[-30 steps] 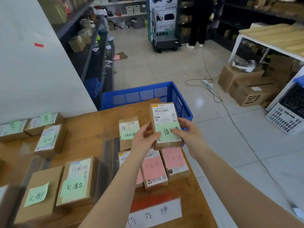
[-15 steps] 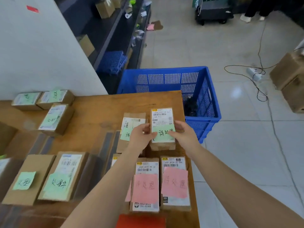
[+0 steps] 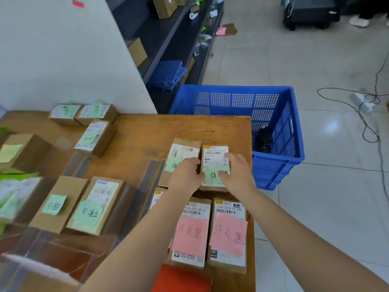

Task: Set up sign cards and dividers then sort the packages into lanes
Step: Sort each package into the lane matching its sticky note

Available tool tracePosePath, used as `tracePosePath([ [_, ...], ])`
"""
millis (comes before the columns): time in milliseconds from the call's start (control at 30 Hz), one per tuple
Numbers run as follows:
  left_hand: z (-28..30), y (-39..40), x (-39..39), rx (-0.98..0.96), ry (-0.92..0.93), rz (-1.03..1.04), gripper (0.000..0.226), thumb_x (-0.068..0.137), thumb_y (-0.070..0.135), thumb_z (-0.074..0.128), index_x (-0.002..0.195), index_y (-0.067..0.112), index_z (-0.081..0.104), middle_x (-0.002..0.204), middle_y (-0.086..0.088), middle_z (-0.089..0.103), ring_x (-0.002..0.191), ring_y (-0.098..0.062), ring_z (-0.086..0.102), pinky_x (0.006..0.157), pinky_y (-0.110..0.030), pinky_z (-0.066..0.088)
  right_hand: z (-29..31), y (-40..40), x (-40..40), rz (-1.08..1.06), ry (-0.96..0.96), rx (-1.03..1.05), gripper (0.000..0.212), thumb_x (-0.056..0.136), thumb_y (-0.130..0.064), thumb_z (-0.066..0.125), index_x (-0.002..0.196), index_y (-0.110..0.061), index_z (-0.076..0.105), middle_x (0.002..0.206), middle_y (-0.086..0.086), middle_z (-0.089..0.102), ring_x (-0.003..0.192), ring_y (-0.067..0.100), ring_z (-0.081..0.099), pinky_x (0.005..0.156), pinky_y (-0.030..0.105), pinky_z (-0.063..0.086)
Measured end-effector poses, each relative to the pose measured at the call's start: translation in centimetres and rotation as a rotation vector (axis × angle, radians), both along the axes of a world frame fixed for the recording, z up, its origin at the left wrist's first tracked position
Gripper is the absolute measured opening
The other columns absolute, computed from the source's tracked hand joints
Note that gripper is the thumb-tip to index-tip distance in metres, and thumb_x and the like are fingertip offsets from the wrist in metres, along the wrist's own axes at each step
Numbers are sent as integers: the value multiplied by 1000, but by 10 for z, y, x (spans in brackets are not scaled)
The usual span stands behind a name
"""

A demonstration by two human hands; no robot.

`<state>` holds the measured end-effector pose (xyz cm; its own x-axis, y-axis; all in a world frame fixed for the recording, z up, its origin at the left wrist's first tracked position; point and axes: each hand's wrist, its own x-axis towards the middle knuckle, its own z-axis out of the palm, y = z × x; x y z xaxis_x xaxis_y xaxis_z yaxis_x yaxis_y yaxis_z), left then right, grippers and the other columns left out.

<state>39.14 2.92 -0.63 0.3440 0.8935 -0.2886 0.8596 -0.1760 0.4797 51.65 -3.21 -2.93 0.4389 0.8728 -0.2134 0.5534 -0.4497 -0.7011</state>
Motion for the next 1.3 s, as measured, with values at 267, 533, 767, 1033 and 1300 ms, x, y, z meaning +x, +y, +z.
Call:
tracePosePath([
  [267,81,-7,-100,346,349,11,31,92,29,44,119,19,56,118,-3,58,111,-25,51,79,-36,46,86,11,-82,448,-404,72,51,90,-27,55,137,-16,40,140,3,42,127,24,41,101,40,39],
  [533,132,-7,-243,445,506,70,41,89,33,48,127,19,48,125,-4,52,117,-25,48,88,-38,43,142,23,-208,597,-647,111,50,92,-38,48,136,-17,40,138,6,43,124,27,43,97,43,41],
  [767,147,-5,-367,539,457,62,44,91,38,45,132,21,44,125,-5,53,117,-26,48,90,-39,43,158,38,-330,591,-652,131,52,91,-37,49,139,-21,36,138,4,44,124,25,44,98,42,40],
  [1033,138,17,-462,597,442,-103,43,91,38,45,129,18,43,129,-4,51,119,-26,46,93,-39,40,152,56,-427,525,-713,73,52,92,-26,47,141,-20,33,144,5,39,128,26,40,99,43,40],
  [1300,119,66,-472,566,414,-179,49,92,35,46,137,17,37,140,-4,43,130,-25,39,102,-40,36,137,104,-433,467,-701,13,53,92,-36,47,141,-21,34,145,5,37,130,26,37,100,42,37],
])
